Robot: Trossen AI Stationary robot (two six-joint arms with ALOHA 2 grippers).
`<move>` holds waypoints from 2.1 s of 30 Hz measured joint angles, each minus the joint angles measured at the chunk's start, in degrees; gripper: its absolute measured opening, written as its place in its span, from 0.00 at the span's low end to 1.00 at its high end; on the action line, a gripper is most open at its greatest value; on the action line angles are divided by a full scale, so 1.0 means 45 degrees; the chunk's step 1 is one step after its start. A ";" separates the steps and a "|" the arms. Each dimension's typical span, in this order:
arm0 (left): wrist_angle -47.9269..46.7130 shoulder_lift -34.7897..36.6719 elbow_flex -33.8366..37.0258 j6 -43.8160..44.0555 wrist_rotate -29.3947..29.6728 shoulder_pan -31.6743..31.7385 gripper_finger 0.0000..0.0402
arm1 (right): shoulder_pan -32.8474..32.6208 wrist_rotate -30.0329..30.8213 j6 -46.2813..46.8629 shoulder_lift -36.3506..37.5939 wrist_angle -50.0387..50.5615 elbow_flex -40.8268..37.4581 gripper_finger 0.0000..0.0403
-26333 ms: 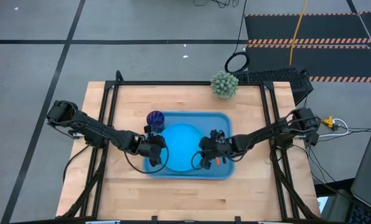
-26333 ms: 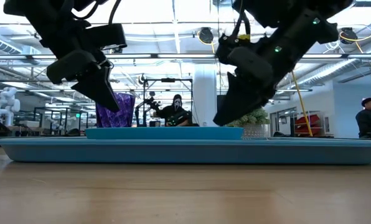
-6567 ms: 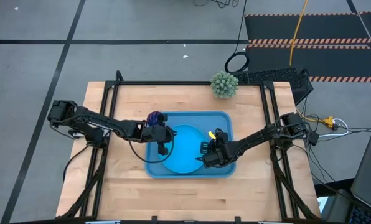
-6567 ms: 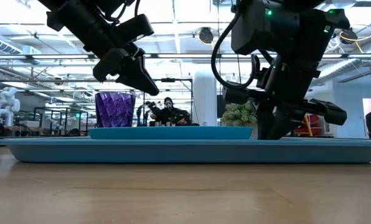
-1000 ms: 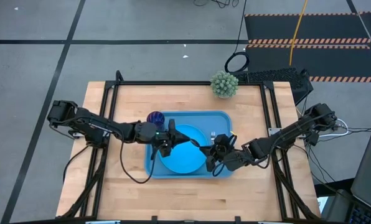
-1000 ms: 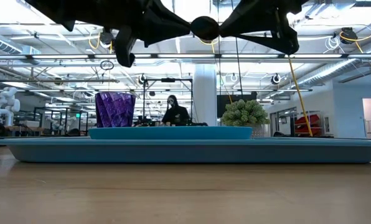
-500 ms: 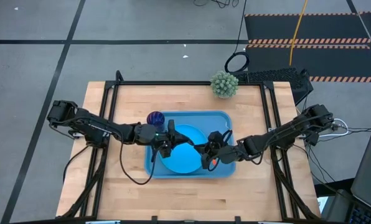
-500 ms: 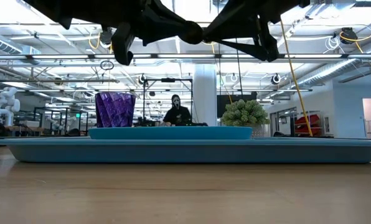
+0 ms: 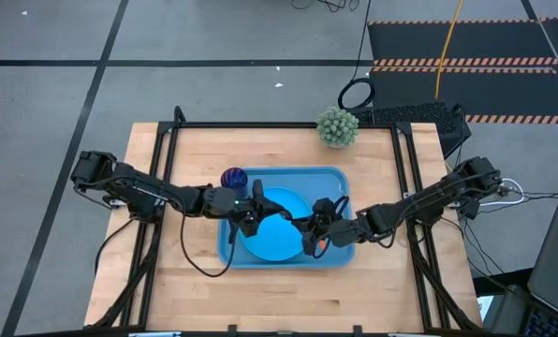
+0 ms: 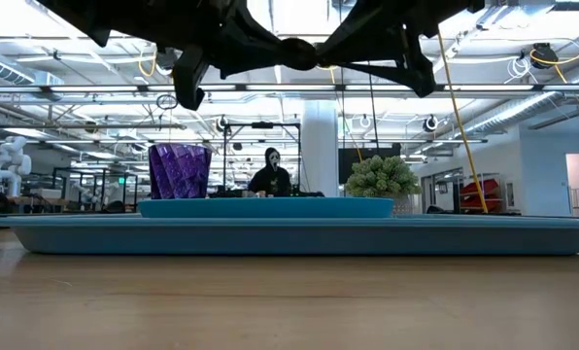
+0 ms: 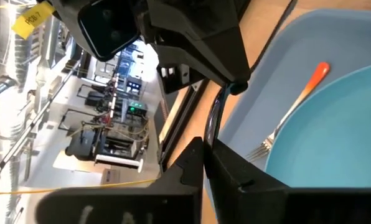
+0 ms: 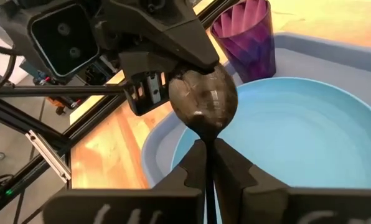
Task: Pick and place plate/cup/fork/spoon on tray
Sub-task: Adjust the black spoon
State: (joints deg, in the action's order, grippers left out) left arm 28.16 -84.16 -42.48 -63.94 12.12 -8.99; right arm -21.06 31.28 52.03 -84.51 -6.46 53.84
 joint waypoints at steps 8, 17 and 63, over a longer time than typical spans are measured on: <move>-0.1036 -0.0029 0.0005 0.0058 0.0221 0.0015 0.01 | -0.0024 0.0130 -0.0365 0.0005 -0.0117 0.0015 0.12; -0.3042 -0.0010 -0.0660 0.2267 0.1913 0.0222 0.01 | -0.0141 0.1725 -0.3636 0.0095 0.0017 0.0019 0.27; -1.0326 0.0000 -0.5853 1.1794 0.0034 0.2424 0.01 | -0.0680 1.1600 -2.4219 -0.3803 -0.4866 0.0554 0.25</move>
State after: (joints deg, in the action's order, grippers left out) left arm -18.31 -84.16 -68.82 -10.87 12.27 1.91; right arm -24.12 83.48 -56.96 -101.62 -28.36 56.34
